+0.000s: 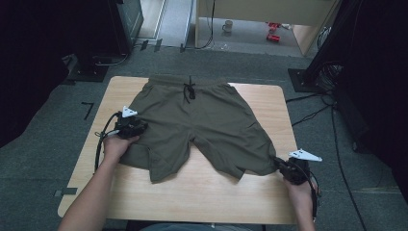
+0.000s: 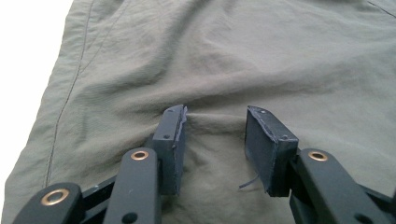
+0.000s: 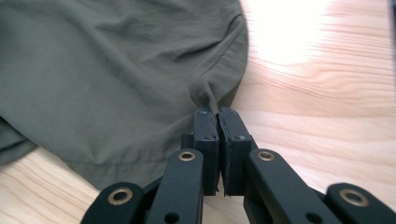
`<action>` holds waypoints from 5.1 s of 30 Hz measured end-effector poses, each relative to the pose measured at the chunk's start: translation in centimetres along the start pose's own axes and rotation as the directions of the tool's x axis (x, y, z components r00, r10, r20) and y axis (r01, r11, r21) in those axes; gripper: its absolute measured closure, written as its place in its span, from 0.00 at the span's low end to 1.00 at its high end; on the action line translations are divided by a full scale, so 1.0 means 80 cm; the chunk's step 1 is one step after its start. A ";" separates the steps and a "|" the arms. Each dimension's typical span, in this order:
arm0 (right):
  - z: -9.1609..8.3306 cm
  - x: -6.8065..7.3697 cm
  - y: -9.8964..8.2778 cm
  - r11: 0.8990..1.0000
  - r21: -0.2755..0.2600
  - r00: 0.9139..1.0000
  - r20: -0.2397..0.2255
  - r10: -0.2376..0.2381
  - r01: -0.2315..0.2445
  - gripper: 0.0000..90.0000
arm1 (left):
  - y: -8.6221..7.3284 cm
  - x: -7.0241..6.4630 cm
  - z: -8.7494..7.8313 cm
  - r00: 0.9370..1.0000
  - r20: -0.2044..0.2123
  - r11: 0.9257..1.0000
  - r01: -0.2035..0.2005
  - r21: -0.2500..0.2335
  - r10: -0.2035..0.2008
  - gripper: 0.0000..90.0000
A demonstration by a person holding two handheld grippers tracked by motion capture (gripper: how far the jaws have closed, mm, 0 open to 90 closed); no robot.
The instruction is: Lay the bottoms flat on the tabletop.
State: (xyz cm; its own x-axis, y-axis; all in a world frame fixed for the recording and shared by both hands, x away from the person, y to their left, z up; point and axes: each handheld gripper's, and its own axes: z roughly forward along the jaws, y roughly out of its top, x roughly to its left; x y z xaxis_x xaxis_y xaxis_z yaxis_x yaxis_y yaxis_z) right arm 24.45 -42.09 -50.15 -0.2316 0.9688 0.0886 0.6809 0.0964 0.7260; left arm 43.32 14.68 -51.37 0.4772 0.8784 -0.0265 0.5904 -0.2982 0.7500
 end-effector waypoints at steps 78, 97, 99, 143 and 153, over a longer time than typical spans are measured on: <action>0.066 0.198 0.034 0.948 -0.114 0.844 -0.434 -0.316 0.297 0.62 | -0.079 -0.023 -0.121 0.962 0.254 0.990 -0.121 0.072 0.099 0.60; 0.102 0.295 0.089 0.933 -0.177 0.788 -0.500 -0.360 0.315 0.74 | -0.102 -0.017 -0.197 0.980 0.194 0.997 -0.023 -0.073 0.037 0.59; 0.111 0.305 0.093 0.932 -0.166 0.780 -0.512 -0.360 0.321 0.75 | -0.096 -0.006 -0.194 0.985 0.173 0.997 0.003 -0.073 0.010 0.61; 0.100 0.350 0.048 0.880 -0.153 0.666 -0.599 -0.445 0.450 0.61 | -0.129 0.034 -0.202 0.980 0.200 1.000 -0.019 0.010 0.017 0.70; 0.067 0.240 0.078 0.910 -0.208 0.778 -0.472 -0.415 0.359 0.74 | -0.073 -0.003 -0.154 0.972 0.229 0.998 -0.057 -0.017 0.060 0.70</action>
State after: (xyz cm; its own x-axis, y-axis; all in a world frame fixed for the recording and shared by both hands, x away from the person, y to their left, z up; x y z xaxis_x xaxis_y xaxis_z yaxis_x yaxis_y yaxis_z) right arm 27.96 -21.69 -47.55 -0.7907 0.6056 0.0893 0.3915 0.3882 0.8343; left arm 31.72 20.78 -47.57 0.6481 0.7500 -0.1324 0.5509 -0.3417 0.7614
